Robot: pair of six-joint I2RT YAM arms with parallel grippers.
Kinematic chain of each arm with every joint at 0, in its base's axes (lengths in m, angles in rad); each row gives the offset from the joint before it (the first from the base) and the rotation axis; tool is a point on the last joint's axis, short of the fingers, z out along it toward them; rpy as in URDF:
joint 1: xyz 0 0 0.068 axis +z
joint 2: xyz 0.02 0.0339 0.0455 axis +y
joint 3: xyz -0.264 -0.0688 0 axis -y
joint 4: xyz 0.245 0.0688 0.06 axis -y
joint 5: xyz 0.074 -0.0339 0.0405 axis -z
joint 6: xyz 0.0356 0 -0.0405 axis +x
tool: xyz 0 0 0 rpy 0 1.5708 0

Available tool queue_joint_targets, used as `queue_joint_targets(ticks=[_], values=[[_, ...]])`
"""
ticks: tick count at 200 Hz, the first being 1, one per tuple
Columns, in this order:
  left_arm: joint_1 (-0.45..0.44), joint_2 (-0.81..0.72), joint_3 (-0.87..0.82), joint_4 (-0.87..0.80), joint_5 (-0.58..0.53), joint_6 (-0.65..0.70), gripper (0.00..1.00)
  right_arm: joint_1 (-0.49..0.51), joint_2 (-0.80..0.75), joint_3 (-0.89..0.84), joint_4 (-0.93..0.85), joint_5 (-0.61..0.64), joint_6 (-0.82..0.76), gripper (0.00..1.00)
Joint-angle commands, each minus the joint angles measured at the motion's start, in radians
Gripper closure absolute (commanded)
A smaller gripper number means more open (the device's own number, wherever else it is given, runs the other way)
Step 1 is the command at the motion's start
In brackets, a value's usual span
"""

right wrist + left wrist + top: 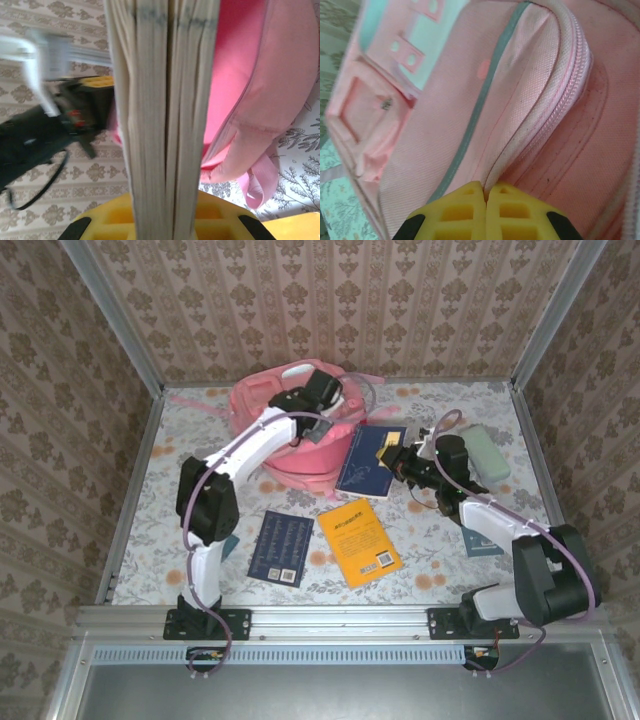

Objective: Pack the student bag

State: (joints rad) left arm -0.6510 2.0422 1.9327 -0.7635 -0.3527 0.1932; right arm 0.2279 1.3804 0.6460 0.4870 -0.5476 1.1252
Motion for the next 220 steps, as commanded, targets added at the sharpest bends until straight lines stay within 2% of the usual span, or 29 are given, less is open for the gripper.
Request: queue_joint_targets(ticks=[1,26,59,95,140,168,220], values=[[0.047,-0.067,0.099,-0.009,0.023,-0.078,1.00,0.021,0.070,0.033,0.119,0.115,0.084,1.00],[0.066,-0.059,0.167,-0.036,0.071,-0.108,1.00,0.052,0.169,0.076,0.186,0.160,0.169,1.00],[0.079,-0.040,0.240,-0.083,0.132,-0.159,1.00,0.129,0.314,0.183,0.234,0.260,0.195,1.00],[0.079,-0.053,0.246,-0.111,0.168,-0.232,1.00,0.201,0.492,0.313,0.320,0.449,0.243,1.00],[0.070,-0.104,0.189,-0.093,0.234,-0.284,1.00,0.268,0.742,0.552,0.364,0.616,0.368,1.00],[0.061,-0.115,0.184,-0.088,0.261,-0.309,1.00,0.312,0.838,0.667,0.349,0.777,0.373,1.00],[0.041,-0.110,0.178,-0.088,0.276,-0.323,1.00,0.336,1.012,0.900,0.225,0.887,0.442,1.00]])
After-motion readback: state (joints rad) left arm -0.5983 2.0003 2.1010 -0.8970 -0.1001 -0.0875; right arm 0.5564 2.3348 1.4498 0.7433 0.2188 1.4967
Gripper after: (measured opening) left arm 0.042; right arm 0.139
